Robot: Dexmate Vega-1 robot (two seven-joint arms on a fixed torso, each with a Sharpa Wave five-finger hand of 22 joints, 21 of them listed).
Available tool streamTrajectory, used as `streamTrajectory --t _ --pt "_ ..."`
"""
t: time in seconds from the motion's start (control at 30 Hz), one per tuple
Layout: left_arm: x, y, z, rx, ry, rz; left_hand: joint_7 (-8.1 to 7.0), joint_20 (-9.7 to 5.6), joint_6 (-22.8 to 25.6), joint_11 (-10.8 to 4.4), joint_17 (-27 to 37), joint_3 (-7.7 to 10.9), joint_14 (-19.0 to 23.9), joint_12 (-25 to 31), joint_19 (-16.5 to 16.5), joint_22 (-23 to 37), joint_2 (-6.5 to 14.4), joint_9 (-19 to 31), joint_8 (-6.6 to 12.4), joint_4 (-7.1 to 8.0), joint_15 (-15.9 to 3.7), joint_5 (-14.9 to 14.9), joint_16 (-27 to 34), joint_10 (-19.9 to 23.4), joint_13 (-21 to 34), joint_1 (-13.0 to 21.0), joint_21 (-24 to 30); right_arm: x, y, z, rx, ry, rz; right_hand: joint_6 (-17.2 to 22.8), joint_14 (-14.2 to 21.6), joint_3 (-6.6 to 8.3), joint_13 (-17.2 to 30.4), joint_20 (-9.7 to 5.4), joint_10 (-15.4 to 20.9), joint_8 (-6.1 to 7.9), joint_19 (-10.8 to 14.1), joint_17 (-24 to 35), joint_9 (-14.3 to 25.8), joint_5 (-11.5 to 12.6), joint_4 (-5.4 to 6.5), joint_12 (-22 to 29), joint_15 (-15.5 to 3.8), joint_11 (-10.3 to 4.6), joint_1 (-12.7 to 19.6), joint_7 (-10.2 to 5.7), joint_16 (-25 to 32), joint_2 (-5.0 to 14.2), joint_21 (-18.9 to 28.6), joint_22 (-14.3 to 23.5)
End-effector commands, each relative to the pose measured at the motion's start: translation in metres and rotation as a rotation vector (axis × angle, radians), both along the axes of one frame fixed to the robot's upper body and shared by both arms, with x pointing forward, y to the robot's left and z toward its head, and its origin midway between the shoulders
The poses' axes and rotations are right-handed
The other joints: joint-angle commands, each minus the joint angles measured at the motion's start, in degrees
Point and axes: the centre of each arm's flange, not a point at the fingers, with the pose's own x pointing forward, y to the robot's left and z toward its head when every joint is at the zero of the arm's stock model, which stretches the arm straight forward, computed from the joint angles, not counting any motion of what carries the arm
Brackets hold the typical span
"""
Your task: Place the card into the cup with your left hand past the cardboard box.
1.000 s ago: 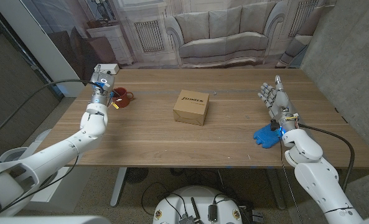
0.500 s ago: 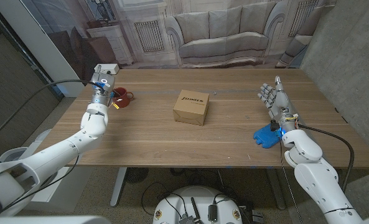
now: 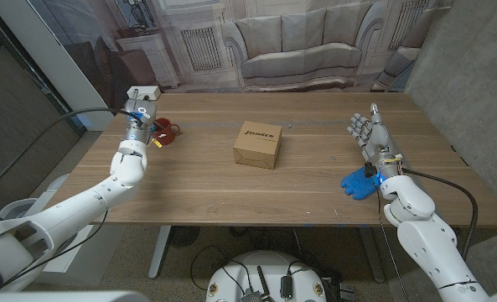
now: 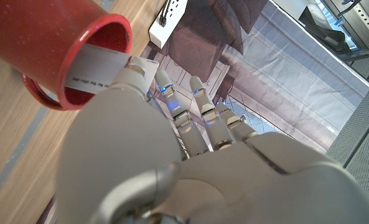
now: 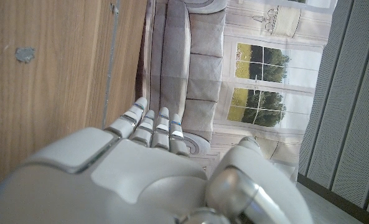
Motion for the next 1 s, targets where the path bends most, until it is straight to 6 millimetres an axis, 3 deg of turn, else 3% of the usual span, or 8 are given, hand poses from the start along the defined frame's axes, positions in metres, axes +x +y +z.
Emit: streamTrajectory --t 0.03,1.0 --pt "-0.0032 -0.0008 -0.0004 -0.01 0.003 0.001 0.05 -4.35 -0.6 -0.06 0.3 -0.23 -0.4 -0.2 -0.2 0.1 -0.4 0.1 -0.18 0.07 -8.68 0.0 -0.1 -0.6 0.1 0.0 -0.1 -0.002 -0.0022 -0.0008 0.001 0.003 0.0 0.3 0.5 0.0 0.2 -0.51 0.3 0.13 0.5 0.2 0.2 0.2 -0.12 -0.1 0.13 0.0 0.1 0.02 0.2 0.34 -0.3 0.2" --pt "-0.009 -0.0038 0.0047 -0.016 -0.006 0.005 -0.36 -2.6 -7.3 -0.01 0.5 -0.66 -2.7 -0.4 -1.0 0.2 -1.5 0.5 -2.52 0.3 -8.2 1.2 -0.1 -7.8 0.0 -0.7 0.0 -0.0032 -0.0045 -0.0079 0.011 -0.004 0.002 0.3 0.5 0.01 0.2 -0.51 0.3 0.13 0.5 0.2 0.2 0.1 -0.28 -0.1 0.11 0.08 0.3 0.01 0.2 0.45 -0.3 0.2"
